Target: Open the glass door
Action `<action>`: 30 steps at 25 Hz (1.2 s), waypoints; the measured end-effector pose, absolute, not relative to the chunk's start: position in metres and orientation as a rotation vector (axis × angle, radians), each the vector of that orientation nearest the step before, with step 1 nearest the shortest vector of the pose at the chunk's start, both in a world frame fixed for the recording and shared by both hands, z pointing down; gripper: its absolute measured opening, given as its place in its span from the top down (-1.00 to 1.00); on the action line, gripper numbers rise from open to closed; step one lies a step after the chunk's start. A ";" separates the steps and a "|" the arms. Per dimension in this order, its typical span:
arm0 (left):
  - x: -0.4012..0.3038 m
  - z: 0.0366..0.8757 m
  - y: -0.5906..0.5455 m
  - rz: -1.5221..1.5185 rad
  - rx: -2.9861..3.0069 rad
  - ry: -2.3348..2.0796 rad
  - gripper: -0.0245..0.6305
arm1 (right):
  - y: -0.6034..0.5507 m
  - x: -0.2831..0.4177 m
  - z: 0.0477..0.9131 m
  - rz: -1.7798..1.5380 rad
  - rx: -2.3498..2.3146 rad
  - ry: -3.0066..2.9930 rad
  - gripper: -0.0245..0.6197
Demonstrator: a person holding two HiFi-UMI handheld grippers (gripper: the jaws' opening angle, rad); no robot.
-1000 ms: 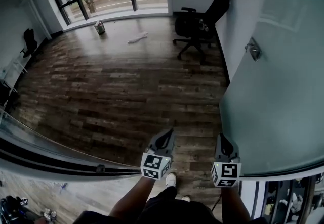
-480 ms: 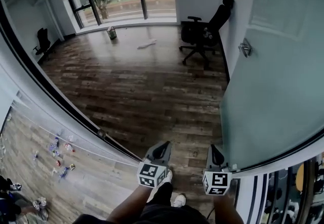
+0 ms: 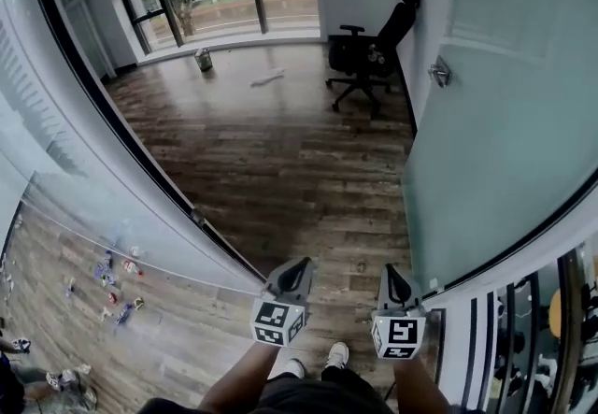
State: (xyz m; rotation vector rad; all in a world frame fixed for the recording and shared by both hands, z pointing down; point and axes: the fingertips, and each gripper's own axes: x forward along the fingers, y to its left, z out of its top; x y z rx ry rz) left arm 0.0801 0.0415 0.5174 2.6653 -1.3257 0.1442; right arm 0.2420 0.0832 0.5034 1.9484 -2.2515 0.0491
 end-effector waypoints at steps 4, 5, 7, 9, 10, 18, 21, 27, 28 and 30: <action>0.058 0.517 0.074 0.111 2.689 -1.302 0.93 | 0.115 0.215 0.505 0.021 1.953 -2.233 0.87; 0.051 0.520 0.085 0.112 2.694 -1.296 0.93 | 0.125 0.205 0.507 0.021 1.956 -2.232 0.87; 0.036 0.529 0.111 0.114 2.701 -1.291 0.93 | 0.152 0.183 0.512 0.012 1.957 -2.230 0.87; 0.022 0.535 0.138 0.110 2.706 -1.287 0.93 | 0.183 0.162 0.513 -0.006 1.959 -2.228 0.87; 0.013 0.535 0.150 0.111 2.709 -1.284 0.93 | 0.197 0.152 0.512 -0.008 1.966 -2.226 0.87; -0.050 0.529 0.221 0.138 2.691 -1.254 0.93 | 0.269 0.098 0.494 0.008 2.026 -2.200 0.88; -0.053 0.530 0.238 0.136 2.691 -1.246 0.93 | 0.288 0.097 0.493 -0.007 2.025 -2.185 0.88; -0.053 0.518 0.267 0.112 2.707 -1.259 0.93 | 0.322 0.099 0.494 -0.017 2.011 -2.184 0.88; -0.052 0.517 0.273 0.111 2.705 -1.266 0.93 | 0.328 0.100 0.493 -0.017 2.004 -2.192 0.88; -0.049 0.516 0.290 0.111 2.697 -1.278 0.93 | 0.342 0.102 0.494 -0.020 1.986 -2.208 0.88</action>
